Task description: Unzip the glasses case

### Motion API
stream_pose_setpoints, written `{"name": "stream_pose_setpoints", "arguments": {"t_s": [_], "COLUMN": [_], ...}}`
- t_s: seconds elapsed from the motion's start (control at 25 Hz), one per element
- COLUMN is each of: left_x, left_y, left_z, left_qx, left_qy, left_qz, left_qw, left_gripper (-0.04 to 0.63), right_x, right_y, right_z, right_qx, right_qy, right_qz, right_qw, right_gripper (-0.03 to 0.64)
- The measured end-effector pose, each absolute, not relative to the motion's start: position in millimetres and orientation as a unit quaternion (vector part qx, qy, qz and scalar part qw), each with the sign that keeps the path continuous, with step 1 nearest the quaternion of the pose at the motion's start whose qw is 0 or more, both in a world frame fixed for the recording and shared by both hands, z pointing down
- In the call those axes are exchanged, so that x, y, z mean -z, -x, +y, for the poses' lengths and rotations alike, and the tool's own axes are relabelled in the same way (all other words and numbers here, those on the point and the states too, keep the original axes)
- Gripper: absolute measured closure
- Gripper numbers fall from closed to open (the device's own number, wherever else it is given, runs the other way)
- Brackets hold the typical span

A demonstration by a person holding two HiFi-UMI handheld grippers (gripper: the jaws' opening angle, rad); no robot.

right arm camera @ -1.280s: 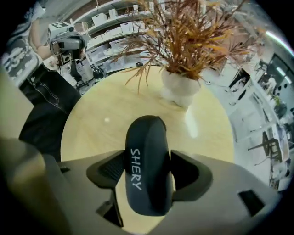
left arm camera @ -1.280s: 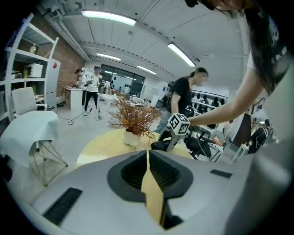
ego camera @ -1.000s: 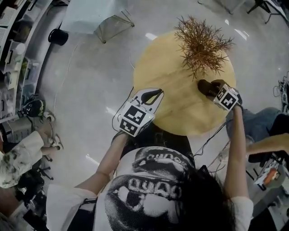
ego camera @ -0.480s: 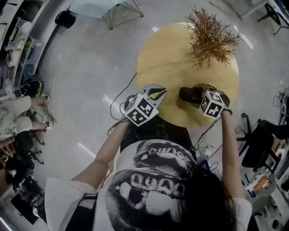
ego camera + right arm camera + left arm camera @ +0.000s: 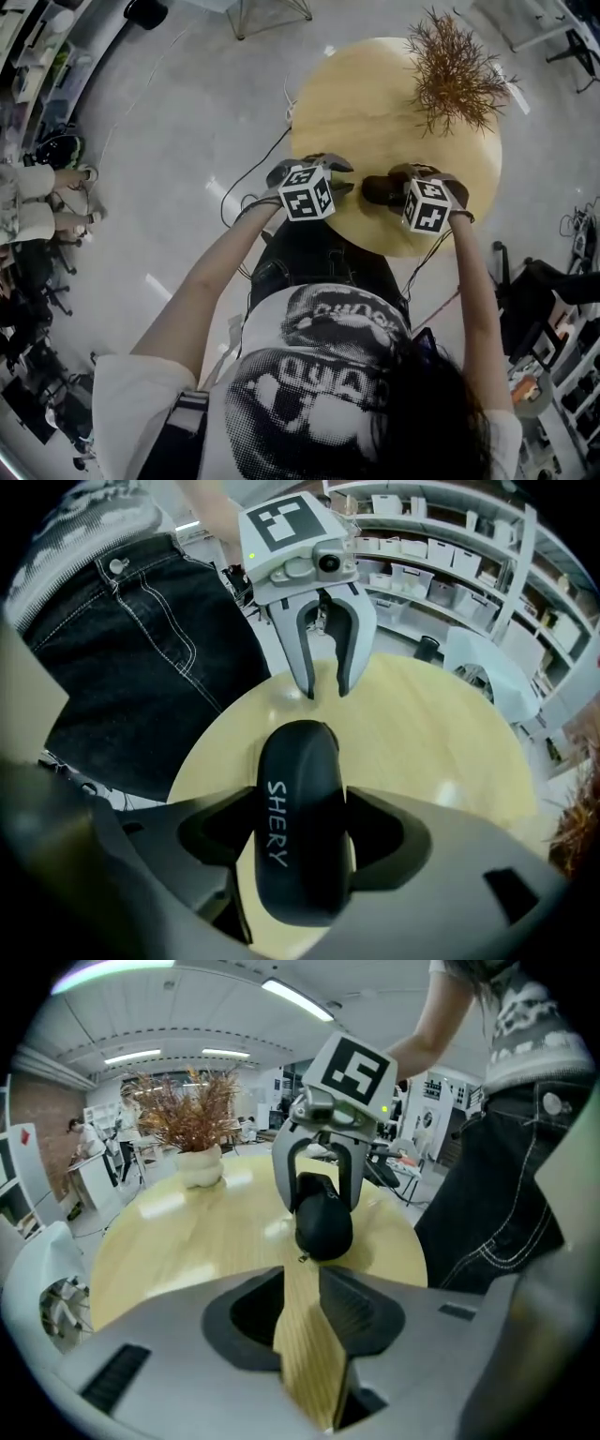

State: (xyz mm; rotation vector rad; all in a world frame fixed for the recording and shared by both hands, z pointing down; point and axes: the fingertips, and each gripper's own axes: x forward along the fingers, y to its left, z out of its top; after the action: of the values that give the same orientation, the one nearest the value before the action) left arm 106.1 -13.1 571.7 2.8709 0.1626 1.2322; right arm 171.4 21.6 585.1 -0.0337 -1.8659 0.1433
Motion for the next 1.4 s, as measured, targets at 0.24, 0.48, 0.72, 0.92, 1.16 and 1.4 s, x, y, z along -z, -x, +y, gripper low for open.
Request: {"name": "stream_pose_setpoints", "arguments": {"t_s": [0.24, 0.48, 0.72, 0.92, 1.16, 1.4], "left_x": [-587, -594, -602, -601, -602, -601], "left_y": [-119, -128, -132, -132, -128, -120], "left_z": [-5, -2, 2, 4, 4, 13], "left_qx": [-0.408, -0.414, -0.419, -0.416, -0.429, -0.430], "left_qy": [-0.908, -0.900, -0.891, -0.894, -0.894, -0.895], "left_qz": [0.092, 0.124, 0.156, 0.156, 0.129, 0.120], "left_qw": [-0.030, -0.063, -0.081, -0.052, -0.017, -0.006], "left_gripper": [0.476, 0.477, 0.531, 0.566, 0.575, 0.581], "right_x": [-584, -584, -585, -585, -584, -585], "right_y": [-170, -169, -170, -171, -172, -173], "right_z": [20, 19, 19, 19, 17, 15], "right_qx": [-0.057, -0.051, -0.053, -0.059, -0.089, -0.115], "right_qy": [0.027, 0.038, 0.041, 0.036, 0.015, -0.006], "right_qz": [-0.799, -0.794, -0.794, -0.800, -0.818, -0.828], "right_qw": [0.598, 0.605, 0.604, 0.597, 0.568, 0.549], "right_gripper": [0.313, 0.313, 0.313, 0.312, 0.313, 0.313]}}
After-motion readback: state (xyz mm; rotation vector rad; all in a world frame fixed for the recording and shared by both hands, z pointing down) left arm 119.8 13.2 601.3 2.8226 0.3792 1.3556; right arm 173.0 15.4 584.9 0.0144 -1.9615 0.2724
